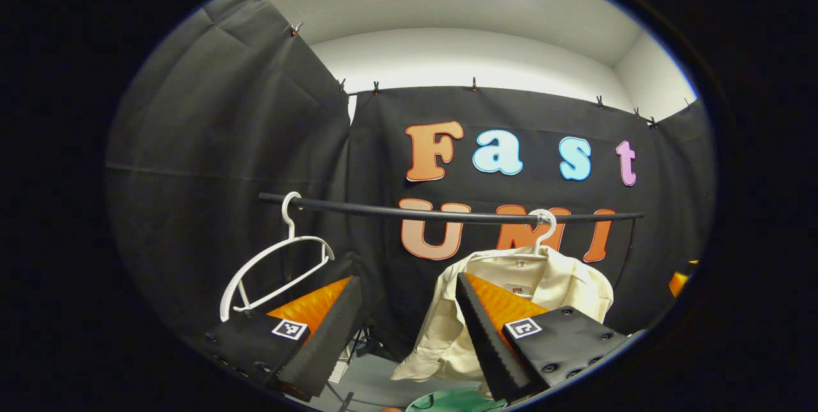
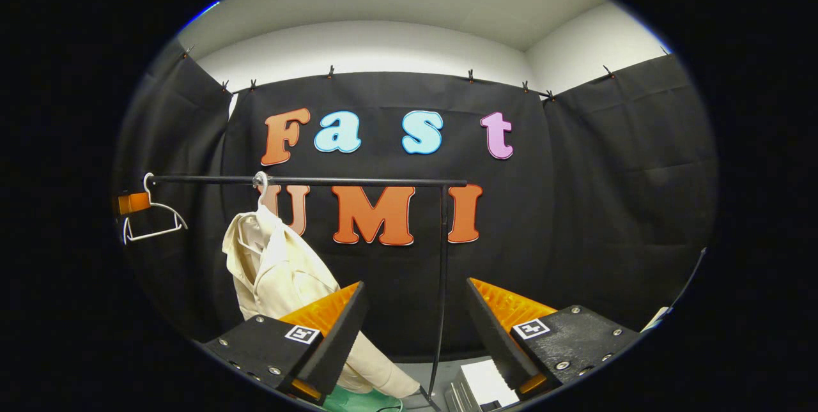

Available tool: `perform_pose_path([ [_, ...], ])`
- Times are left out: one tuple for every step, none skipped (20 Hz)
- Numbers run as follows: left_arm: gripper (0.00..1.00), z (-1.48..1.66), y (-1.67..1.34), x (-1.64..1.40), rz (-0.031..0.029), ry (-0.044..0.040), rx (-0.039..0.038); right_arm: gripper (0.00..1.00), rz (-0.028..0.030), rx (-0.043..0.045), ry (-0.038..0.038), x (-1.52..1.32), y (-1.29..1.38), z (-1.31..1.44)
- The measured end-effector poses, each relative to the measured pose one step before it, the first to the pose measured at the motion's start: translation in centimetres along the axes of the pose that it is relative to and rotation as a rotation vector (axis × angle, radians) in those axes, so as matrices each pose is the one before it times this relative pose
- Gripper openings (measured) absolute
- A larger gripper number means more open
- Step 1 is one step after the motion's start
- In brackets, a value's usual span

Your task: Grasp the clothes on the hanger with both hands and then place them into the laundry hamper below.

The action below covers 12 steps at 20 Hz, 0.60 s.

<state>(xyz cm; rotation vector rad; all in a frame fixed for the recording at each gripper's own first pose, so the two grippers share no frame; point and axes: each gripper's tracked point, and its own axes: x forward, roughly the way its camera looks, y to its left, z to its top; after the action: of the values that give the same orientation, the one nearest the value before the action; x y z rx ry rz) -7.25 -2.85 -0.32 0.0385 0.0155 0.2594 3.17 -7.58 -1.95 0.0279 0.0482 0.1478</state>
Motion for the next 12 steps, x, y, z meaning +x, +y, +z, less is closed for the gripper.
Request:
perform_pose_path([
  [0.96,0.069,-0.103,-0.116,-0.00116,0.00051,-0.0005,0.94,-0.00029,-0.00168,0.00085,-0.013,-0.168,-0.039],
  [0.96,-0.119,-0.116,-0.14,-0.00009,0.00208,-0.00185,0.94,0.00157,-0.00099,0.00185,-0.07,-0.006,-0.068],
  [0.96,-0.119,-0.012,-0.002,-0.00063,0.00263,-0.00268,0.94,0.00311,-0.00153,0.00498,0.233,0.167,-0.178],
  [0.96,-0.027,0.055,-0.078,-0.00228,0.00346,-0.00197,0.94,0.00099,-0.00064,0.00101,0.113,0.107,-0.022],
  [0.96,-0.009,0.054,0.266,-0.00484,0.00189,-0.00033,0.94,-0.00396,0.00068,-0.00038,0.074,0.073,-0.031],
  [0.96,0.09,0.04,0.21,-0.00462,0.00124,0.00467,0.94,-0.00769,0.00156,-0.0011,0.029,0.097,-0.009],
  [0.96,0.072,0.154,0.189,-0.00413,0.0,0.00975,0.94,-0.00509,0.00292,-0.00039,-0.058,0.242,0.032],
  [0.96,0.113,0.165,0.1,-0.00557,-0.00287,0.0121,0.94,-0.00443,0.00414,0.00024,-0.076,0.304,-0.051],
  [0.96,0.147,0.067,0.236,-0.00657,-0.00514,0.01077,0.94,-0.00588,0.00339,-0.00078,0.024,0.432,0.067],
  [0.96,0.114,0.079,0.35,-0.00966,-0.00309,0.0081,0.94,-0.00712,0.0026,-0.00127,-0.037,0.421,-0.005],
  [0.99,0.01,-0.056,0.324,-0.01192,-0.00075,0.00282,0.94,-0.0047,0.00192,0.00151,0.029,0.598,-0.068],
  [0.96,-0.24,-0.03,0.356,-0.01247,-0.00048,-0.00157,0.94,-0.0011,0.00007,0.00213,0.025,0.687,-0.134],
])
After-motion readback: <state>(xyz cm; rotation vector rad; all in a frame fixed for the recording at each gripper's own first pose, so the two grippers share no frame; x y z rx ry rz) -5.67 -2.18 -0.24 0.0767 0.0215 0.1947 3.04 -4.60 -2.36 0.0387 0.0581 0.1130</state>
